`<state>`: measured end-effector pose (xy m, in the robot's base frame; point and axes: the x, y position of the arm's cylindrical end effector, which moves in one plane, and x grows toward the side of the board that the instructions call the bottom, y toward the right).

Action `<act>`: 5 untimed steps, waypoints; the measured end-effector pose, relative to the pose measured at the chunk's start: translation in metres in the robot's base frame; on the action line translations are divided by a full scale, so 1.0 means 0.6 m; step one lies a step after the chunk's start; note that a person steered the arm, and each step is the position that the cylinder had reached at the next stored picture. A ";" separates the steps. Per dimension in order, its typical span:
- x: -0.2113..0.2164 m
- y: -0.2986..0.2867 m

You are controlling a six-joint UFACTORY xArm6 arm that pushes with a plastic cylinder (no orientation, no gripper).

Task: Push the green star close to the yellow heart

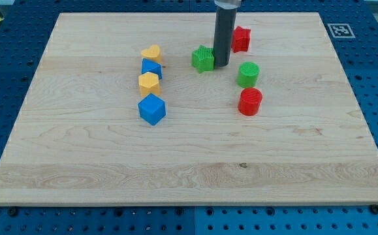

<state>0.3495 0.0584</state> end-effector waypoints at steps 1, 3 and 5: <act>0.000 0.000; 0.021 -0.108; 0.078 -0.178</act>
